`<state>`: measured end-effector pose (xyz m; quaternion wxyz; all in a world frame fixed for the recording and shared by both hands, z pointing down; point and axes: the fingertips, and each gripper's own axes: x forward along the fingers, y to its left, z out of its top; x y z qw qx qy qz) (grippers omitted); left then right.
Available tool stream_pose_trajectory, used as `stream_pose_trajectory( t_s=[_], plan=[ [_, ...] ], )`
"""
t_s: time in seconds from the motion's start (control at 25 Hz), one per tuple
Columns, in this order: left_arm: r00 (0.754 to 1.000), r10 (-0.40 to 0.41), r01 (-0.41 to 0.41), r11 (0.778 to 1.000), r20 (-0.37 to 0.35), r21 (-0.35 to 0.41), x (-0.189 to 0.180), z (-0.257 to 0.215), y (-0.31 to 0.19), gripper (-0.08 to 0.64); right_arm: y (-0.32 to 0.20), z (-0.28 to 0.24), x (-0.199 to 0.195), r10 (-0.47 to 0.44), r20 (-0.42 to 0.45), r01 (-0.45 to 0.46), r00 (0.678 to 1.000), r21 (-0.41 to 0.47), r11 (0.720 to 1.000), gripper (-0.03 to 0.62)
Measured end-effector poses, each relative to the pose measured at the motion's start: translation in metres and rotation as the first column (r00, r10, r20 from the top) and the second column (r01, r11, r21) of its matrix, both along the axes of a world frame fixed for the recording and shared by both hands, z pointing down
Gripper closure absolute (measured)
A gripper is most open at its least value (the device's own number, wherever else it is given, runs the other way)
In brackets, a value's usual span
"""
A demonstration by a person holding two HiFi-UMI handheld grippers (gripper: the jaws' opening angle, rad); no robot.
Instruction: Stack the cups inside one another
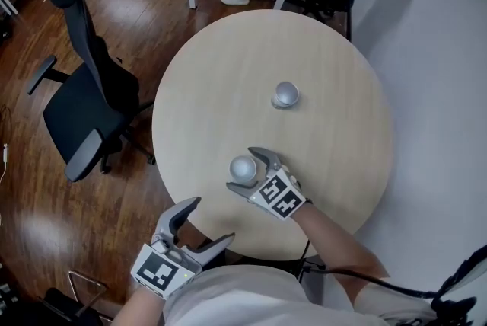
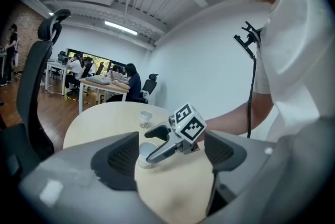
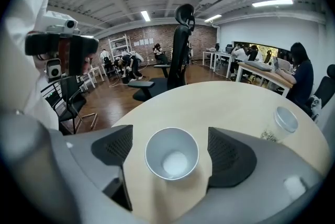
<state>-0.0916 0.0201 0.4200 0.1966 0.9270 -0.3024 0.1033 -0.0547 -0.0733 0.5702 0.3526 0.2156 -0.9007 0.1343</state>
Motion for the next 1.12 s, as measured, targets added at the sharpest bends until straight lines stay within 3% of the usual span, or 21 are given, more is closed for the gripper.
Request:
stream_pose_trajectory(
  t_s=[0.16,0.36,0.48,0.8,1.12],
  plan=[
    [1.0,-0.022,0.022,1.0,0.004,-0.007,0.01,0.0,0.014,0.149,0.006,0.022,-0.003,-0.029,-0.033,0.029,0.999,0.008,1.0,0.15],
    [0.998,-0.057,0.058,0.998,0.015,-0.022,0.017,0.001,0.031,0.149,0.0,0.04,0.007,0.001,-0.063,0.0,0.998,0.015,1.0,0.151],
    [0.997,-0.077,0.077,0.997,0.02,-0.024,0.02,0.0,0.038,0.149,-0.003,0.04,0.012,0.01,-0.055,-0.009,0.998,0.022,1.0,0.219],
    [0.996,-0.082,0.083,0.996,0.017,-0.028,0.033,0.0,0.039,0.149,-0.034,-0.011,0.042,0.099,0.007,-0.099,0.995,0.071,0.993,0.222],
    [1.0,-0.024,0.024,0.999,0.011,-0.021,0.04,0.0,0.023,0.149,-0.094,-0.061,0.095,0.236,0.053,-0.241,0.97,0.157,0.958,0.224]
  ],
)
